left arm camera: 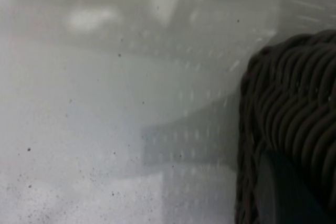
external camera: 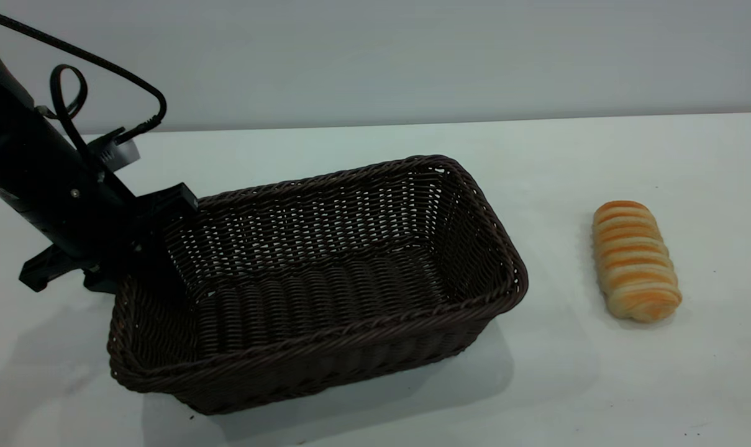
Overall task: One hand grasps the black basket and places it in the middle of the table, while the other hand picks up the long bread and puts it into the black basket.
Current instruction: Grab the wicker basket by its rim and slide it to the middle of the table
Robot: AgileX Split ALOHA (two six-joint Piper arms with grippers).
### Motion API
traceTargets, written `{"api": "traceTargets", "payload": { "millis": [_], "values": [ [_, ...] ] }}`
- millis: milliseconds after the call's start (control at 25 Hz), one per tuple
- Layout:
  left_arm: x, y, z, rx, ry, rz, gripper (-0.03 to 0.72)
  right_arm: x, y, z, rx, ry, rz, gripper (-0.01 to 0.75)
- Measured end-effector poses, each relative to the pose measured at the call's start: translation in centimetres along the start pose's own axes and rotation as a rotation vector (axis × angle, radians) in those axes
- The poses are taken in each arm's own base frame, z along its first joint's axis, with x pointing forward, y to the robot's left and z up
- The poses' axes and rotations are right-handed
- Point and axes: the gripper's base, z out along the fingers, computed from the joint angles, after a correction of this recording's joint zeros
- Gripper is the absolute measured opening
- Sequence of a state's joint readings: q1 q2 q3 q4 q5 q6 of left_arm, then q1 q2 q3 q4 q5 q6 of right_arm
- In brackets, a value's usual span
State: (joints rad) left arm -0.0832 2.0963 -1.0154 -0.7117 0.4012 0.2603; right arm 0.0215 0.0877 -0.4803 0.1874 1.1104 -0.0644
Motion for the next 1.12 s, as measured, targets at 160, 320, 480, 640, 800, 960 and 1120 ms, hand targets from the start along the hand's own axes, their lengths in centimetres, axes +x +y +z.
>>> {"api": "traceTargets", "payload": {
  "millis": [160,320,480,640,800,960,1120],
  "values": [
    [0.0,-0.1,0.0,0.006,0.004,-0.004,0.234,0.0,0.0,0.0,0.0,0.0,0.0,0.239],
    [0.3,-0.2,0.0,0.016,0.03,-0.007,0.463,0.0,0.0,0.0,0.0,-0.001,0.0,0.239],
    [0.6,-0.3,0.0,0.024,0.062,-0.008,0.596,0.0,0.0,0.0,0.0,-0.001,0.0,0.239],
    [0.7,-0.6,-0.7,0.038,0.071,0.001,0.609,0.0,0.0,0.0,0.0,-0.001,0.0,0.239],
    [0.6,-1.2,-2.0,0.053,0.047,0.018,0.59,0.0,0.0,0.0,0.0,-0.001,-0.001,0.239],
    [0.7,-1.7,-3.2,0.064,0.036,0.041,0.586,0.0,0.0,0.0,0.0,-0.002,-0.001,0.239],
    [0.9,-1.8,-4.0,0.056,0.048,0.08,0.585,0.0,0.0,0.0,0.0,-0.002,0.0,0.239]
  ]
}}
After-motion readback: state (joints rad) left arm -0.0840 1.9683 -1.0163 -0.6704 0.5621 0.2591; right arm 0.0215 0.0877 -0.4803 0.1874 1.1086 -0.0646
